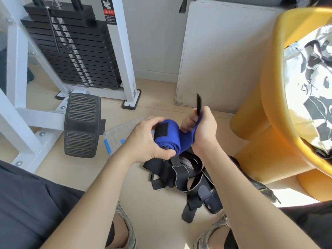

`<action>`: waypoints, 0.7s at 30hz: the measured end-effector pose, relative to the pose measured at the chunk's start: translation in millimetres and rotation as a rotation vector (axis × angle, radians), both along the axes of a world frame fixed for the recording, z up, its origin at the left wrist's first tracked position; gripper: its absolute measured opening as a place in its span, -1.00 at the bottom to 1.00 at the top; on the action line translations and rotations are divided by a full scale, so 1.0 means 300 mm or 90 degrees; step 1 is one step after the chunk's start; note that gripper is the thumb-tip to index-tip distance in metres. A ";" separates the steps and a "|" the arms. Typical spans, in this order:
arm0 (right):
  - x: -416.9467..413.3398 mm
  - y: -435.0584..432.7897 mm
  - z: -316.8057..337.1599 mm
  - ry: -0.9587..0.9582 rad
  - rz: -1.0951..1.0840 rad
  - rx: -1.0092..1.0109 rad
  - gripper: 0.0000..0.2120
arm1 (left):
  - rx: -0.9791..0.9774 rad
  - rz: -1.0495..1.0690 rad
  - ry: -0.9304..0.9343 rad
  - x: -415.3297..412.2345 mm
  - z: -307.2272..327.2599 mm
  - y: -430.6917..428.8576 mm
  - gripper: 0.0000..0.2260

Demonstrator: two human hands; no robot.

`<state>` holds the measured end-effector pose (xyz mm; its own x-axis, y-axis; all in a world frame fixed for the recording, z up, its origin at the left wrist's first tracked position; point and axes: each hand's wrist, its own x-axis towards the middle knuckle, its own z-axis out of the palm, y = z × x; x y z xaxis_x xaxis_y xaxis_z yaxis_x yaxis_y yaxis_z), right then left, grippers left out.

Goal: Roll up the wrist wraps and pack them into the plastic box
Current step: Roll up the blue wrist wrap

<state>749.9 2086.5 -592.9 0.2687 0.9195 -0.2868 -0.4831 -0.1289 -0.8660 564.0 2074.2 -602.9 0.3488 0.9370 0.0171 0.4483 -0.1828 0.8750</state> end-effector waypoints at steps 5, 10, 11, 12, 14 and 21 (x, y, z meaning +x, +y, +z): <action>-0.077 -0.028 -0.043 -0.259 0.057 0.004 -0.71 | 0.004 -0.040 0.103 0.041 -0.015 -0.010 -0.36; -0.129 -0.036 -0.097 -0.320 0.123 0.094 -0.48 | -0.008 -0.053 0.168 0.024 0.001 0.006 -0.50; -0.131 -0.035 -0.096 -0.317 0.125 0.103 -0.44 | -0.004 -0.057 0.175 0.025 0.010 0.009 -0.52; -0.130 -0.033 -0.091 -0.300 0.129 0.108 -0.39 | -0.005 -0.059 0.181 0.025 0.019 0.012 -0.53; -0.124 -0.030 -0.079 -0.248 0.128 0.100 -0.31 | -0.007 -0.046 0.184 0.026 0.032 0.017 -0.47; -0.095 -0.008 -0.045 -0.180 0.069 0.070 -0.41 | 0.028 0.039 0.053 0.044 0.039 -0.004 -0.07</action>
